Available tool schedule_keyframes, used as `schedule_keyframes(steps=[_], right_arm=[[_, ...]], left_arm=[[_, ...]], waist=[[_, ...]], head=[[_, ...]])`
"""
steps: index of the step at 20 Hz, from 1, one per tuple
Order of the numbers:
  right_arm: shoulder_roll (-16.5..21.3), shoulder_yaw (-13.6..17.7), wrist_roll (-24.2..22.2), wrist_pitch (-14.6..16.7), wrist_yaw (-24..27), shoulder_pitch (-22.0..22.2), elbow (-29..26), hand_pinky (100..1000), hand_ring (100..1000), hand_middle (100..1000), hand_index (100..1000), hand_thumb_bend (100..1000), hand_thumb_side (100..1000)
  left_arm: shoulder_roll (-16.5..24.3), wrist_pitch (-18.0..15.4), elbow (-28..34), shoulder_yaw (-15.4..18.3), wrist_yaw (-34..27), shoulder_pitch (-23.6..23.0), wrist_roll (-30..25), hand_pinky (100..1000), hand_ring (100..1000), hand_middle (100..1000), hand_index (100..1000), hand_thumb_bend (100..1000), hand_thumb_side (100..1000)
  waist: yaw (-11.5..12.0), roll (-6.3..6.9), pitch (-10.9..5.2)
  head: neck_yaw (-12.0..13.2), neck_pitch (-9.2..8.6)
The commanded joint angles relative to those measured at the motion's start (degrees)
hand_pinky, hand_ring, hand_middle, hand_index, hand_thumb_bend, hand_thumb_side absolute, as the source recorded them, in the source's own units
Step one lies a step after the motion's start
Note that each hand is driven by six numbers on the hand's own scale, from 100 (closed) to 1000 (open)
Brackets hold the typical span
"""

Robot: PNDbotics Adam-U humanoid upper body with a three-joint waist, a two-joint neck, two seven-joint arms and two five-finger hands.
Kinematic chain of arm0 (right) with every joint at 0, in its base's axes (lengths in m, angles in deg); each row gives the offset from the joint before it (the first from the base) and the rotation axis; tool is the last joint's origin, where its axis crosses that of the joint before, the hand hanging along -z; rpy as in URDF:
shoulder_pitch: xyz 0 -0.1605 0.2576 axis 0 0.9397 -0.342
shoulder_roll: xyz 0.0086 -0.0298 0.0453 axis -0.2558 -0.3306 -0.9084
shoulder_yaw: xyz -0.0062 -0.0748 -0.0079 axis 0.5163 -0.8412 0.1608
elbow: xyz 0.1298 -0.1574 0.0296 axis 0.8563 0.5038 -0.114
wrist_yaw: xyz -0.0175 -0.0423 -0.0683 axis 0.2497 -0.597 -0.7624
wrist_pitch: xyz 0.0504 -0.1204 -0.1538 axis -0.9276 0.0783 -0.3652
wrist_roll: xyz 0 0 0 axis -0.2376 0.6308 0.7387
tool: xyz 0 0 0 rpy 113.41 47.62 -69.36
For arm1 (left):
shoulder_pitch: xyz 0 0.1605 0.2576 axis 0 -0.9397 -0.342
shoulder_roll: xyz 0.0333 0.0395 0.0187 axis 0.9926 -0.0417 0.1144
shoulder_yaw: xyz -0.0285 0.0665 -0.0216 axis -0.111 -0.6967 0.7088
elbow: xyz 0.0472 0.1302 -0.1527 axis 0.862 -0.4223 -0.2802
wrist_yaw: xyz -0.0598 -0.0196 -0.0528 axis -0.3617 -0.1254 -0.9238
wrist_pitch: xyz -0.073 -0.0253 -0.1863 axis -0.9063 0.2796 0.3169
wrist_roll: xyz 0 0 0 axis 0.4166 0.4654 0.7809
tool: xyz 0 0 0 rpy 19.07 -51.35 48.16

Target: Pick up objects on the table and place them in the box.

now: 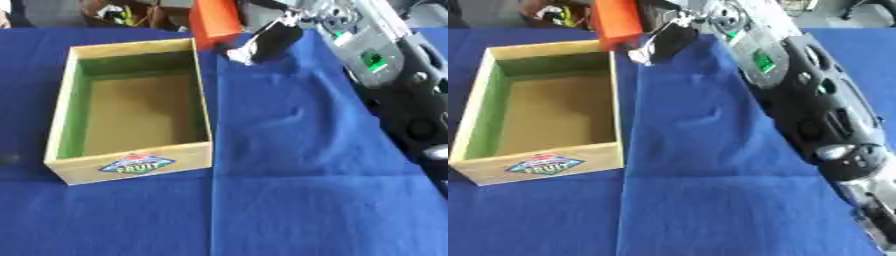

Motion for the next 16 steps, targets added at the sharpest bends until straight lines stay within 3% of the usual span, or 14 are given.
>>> schedule_keyframes(steps=[1,16], right_arm=[[-2.4,0.2,-0.1,0.1,-1.5,-2.9,1.9,634,502,320,320,100,345],[-13.3,0.5,-0.6,3.8,-11.7,-7.1,17.6,640,526,332,335,100,389]], left_arm=[[1.3,-0.1,1.1,-0.4,-0.3,0.4,-0.3,624,901,821,726,100,1000],[1.2,-0.3,1.1,-1.1,-0.8,1.9,-1.3,625,903,820,726,100,1000]], waist=[[0.5,-0.1,-1.16],[4.4,-1.52,0.6]], head=[[-0.9,-0.19],[-3.4,-1.46]])
